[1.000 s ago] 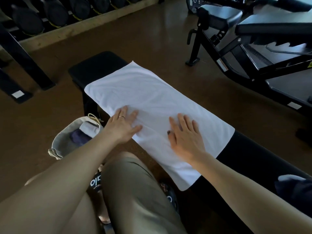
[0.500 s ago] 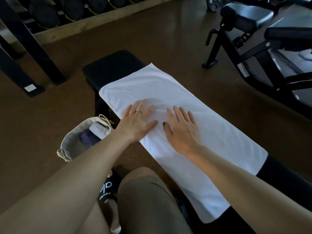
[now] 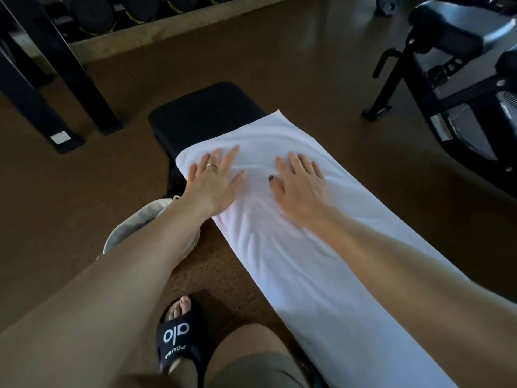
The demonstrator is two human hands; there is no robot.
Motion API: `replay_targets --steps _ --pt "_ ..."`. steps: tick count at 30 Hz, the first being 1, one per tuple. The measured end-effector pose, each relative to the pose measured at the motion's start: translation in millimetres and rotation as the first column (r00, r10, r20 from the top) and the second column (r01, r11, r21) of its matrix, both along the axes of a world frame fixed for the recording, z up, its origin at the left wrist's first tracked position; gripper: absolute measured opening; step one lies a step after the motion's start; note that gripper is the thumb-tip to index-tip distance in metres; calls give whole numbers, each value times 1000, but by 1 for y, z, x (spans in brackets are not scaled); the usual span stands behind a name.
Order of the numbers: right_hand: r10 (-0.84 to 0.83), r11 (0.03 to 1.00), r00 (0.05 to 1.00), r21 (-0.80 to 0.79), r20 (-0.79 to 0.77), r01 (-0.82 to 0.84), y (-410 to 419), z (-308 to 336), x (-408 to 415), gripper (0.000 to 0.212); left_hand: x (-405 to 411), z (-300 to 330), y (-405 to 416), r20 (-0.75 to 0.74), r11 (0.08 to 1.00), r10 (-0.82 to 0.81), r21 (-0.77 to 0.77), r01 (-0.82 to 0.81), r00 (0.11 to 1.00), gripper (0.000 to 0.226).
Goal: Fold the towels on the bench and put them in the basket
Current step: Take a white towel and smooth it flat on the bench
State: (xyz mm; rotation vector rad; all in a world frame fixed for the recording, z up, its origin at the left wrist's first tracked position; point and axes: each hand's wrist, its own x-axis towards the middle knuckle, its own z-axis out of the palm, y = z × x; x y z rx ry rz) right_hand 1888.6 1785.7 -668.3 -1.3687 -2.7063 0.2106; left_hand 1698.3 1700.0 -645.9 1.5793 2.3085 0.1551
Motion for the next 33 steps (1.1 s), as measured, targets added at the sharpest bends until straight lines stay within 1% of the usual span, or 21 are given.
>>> replay_targets --steps 2,4,6,11,13,15,17,19,21,24,26,30,33 --pt "5 1000 1000 -13 -6 -6 21 -2 -11 61 -9 -2 2 -2 999 28 -15 -28 1000 59" --pt "1 1000 1000 -14 -17 -2 39 -1 -22 56 -14 -7 0 -29 999 -7 -49 5 1000 59" --pt "-14 999 1000 -30 -22 13 54 3 -30 54 -22 -10 0 -39 1000 6 -14 -7 999 59" --pt "-11 988 999 -153 -33 6 84 9 -38 52 -36 -14 6 -40 989 137 51 -135 990 58" --pt "-19 981 995 -193 -95 0 93 13 -40 47 -38 -17 5 27 966 229 121 -230 973 57" --pt "-49 975 986 -222 -157 13 103 15 -43 47 -40 -18 5 178 902 330 230 -366 927 57" --pt "-96 964 974 -263 -207 39 112 19 -48 49 -42 -17 7 359 791 412 315 -524 838 55" --pt "-217 937 935 -327 -279 120 120 20 -55 48 -44 -14 10 461 674 490 339 -657 740 52" --pt "-363 887 877 -405 -315 221 130 21 -62 43 -47 -12 12 521 607 544 297 -737 658 48" --pt "-438 856 842 -433 -316 283 144 20 -73 23 -51 -15 10 613 554 564 215 -804 553 42" --pt "-477 843 808 -442 -346 307 149 21 -79 26 -56 -16 10 631 544 567 197 -816 530 39" --pt "-502 844 750 -435 -431 314 153 24 -92 35 -67 -18 11 629 529 561 227 -817 538 31" --pt "-511 843 731 -429 -452 323 159 25 -99 39 -74 -20 10 678 509 528 229 -830 511 29"
